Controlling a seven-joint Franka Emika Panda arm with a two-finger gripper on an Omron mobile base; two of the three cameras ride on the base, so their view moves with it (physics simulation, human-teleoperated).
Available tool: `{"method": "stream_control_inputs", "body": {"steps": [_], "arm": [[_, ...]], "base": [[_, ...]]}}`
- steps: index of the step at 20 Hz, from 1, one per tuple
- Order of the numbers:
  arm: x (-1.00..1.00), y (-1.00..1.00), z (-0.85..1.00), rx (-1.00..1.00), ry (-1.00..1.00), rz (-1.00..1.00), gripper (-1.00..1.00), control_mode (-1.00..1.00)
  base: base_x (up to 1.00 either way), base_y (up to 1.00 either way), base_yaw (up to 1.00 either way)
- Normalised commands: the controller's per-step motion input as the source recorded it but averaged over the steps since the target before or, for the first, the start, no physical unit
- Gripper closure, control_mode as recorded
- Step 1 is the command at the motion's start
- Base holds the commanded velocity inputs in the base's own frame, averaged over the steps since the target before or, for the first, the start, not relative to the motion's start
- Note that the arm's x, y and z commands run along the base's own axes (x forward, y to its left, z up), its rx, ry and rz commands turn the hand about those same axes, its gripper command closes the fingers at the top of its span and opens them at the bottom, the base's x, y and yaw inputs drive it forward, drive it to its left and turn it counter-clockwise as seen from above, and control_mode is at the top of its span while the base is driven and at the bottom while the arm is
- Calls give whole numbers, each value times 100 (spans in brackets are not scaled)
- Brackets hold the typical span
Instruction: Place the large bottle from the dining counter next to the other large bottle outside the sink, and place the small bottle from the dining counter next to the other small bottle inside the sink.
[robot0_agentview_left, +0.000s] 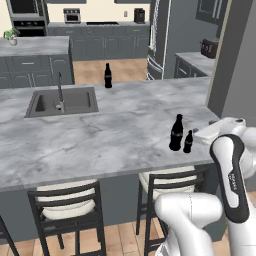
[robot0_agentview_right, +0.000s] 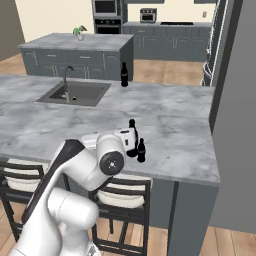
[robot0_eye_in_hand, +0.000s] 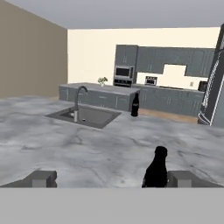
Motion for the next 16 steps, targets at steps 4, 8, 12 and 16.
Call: {"method": "stream_control_inputs", "body": {"steps": [4,8,12,16], "arm": [[37,0,-11,0,7,0,-100,-100],[37,0,-6,0,4,0,-100,-100],[26,-7,-8,0,5,0,-100,-100],[19,-14,-10,0,5,0,-100,-100]], "base": [[0,0,0],[0,0,0],[0,0,0],[0,0,0]]}}
